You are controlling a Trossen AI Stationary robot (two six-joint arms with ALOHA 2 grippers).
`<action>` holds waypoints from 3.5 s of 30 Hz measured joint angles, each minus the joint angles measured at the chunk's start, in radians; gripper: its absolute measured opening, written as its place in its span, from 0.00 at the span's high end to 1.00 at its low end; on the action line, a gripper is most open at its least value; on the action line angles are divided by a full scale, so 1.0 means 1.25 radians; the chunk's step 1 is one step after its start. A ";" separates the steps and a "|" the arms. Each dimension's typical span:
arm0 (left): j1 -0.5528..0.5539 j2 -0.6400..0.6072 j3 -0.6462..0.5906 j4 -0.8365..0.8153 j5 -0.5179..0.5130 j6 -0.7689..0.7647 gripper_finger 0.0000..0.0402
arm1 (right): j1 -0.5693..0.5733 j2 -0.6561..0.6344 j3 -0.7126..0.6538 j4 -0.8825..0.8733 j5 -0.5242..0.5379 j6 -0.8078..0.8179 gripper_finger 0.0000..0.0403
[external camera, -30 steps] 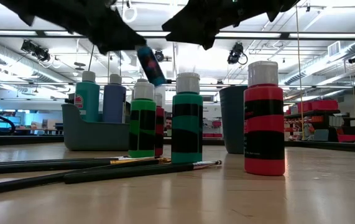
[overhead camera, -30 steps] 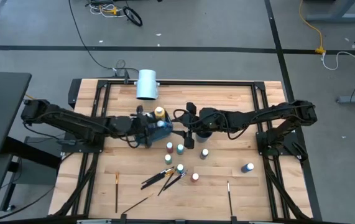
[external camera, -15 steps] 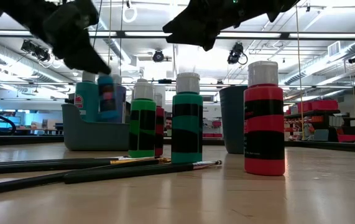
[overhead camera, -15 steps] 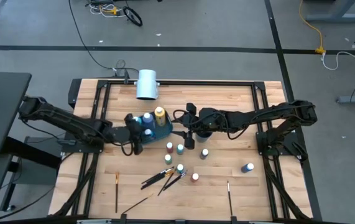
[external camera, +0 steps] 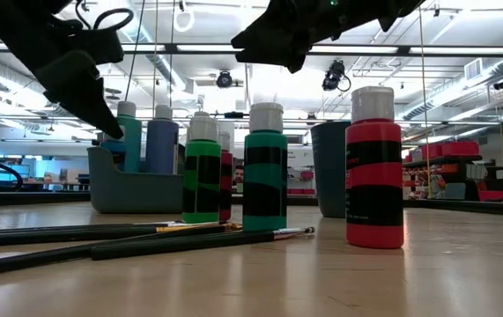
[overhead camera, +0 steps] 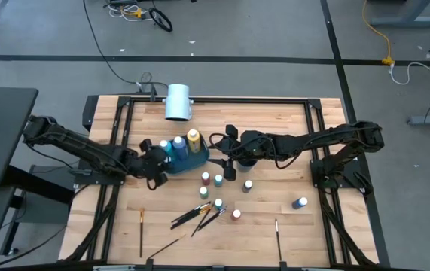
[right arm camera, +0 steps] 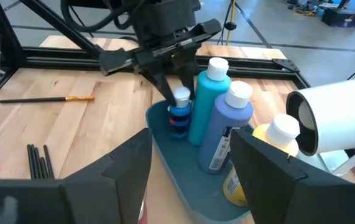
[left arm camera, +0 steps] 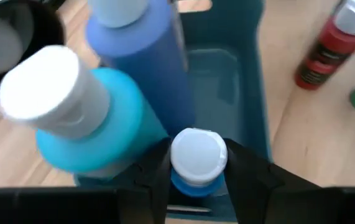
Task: Pick & Place Paint Supplies
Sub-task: Put the small blue paint bottle into the blue bin, then put the small light green paint bottle into the blue bin
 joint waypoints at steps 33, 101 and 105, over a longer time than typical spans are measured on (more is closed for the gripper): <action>0.006 0.001 -0.040 0.017 -0.018 -0.068 0.62 | 0.000 0.001 0.000 0.000 0.000 0.017 0.45; -0.003 0.434 0.053 0.798 0.377 0.361 0.54 | 0.001 0.001 0.000 -0.014 -0.084 0.018 0.45; -0.003 0.458 0.055 0.814 0.365 0.359 0.54 | 0.001 0.001 0.000 -0.036 -0.084 0.039 0.45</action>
